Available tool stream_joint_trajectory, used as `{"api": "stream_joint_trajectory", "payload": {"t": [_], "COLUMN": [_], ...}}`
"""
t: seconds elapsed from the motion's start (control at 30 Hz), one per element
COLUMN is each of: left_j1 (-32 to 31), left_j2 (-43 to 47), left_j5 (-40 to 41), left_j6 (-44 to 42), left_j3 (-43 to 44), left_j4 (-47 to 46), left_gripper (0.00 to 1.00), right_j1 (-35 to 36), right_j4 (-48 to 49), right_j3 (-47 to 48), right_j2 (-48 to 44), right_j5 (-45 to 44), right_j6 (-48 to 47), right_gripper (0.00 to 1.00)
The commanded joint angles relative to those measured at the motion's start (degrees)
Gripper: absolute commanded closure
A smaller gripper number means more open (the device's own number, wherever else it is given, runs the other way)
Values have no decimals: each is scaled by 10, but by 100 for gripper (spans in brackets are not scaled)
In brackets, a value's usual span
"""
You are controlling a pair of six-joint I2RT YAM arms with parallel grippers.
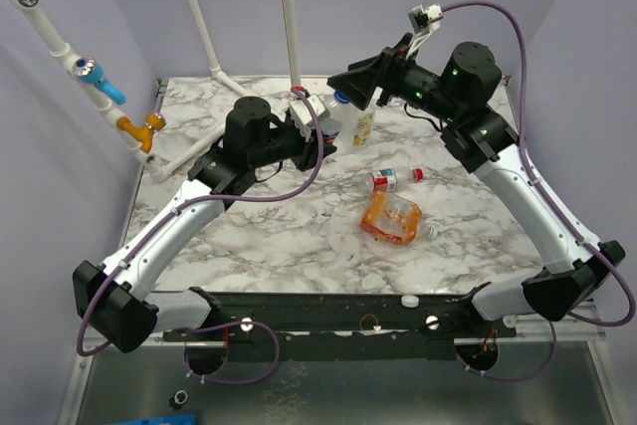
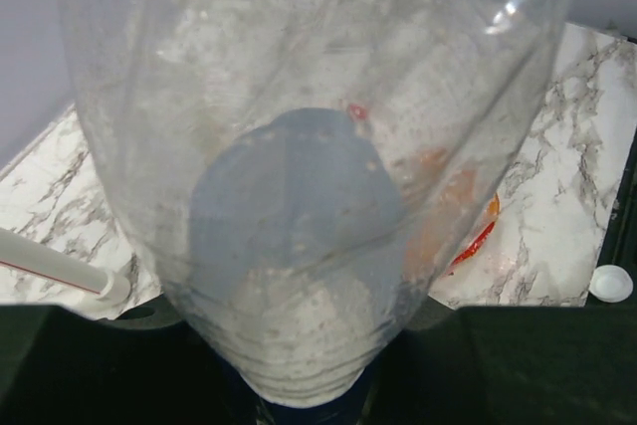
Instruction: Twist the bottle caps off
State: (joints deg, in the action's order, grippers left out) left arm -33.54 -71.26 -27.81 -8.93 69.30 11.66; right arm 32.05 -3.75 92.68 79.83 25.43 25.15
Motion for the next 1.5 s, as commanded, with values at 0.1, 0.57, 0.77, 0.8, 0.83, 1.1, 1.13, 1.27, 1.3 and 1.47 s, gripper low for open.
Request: {"api": "stream_joint_trajectory", "payload": {"t": [0.1,0.57,0.77,0.8,0.83,1.1,1.13,1.27,1.3,1.47], "left_j1": [-12,-14,-14,-14,-14,-14,-14,-9,-7,-3], "left_j2": [-10,-20,-19,-18,-17,-1,1,4,2,1], "left_j5": [64,83,83,81,76,-46,-82,-207,-240,-344], "left_j6": [-31,0,16,18,21,58,64,129,142,184], "left_j3": [-1,8,9,9,9,8,10,23,27,38], "left_j4": [-22,-32,-33,-33,-33,-32,-29,-24,-24,-24], "left_gripper": [95,95,95,95,95,95,95,95,95,95], "right_j1": [16,30,30,30,30,30,30,28,28,26], "right_j4": [-13,6,12,13,18,74,90,169,188,213], "right_j3": [13,-23,-29,-31,-34,-44,-50,-86,-93,-93], "right_j2": [19,13,8,4,0,-24,-30,-62,-69,-78], "right_j5": [-32,-47,-56,-58,-62,12,45,218,271,450], "right_j6": [-3,7,7,7,6,-13,-18,-33,-31,-15], "right_gripper": [29,48,74,81,86,99,99,99,99,99]}}
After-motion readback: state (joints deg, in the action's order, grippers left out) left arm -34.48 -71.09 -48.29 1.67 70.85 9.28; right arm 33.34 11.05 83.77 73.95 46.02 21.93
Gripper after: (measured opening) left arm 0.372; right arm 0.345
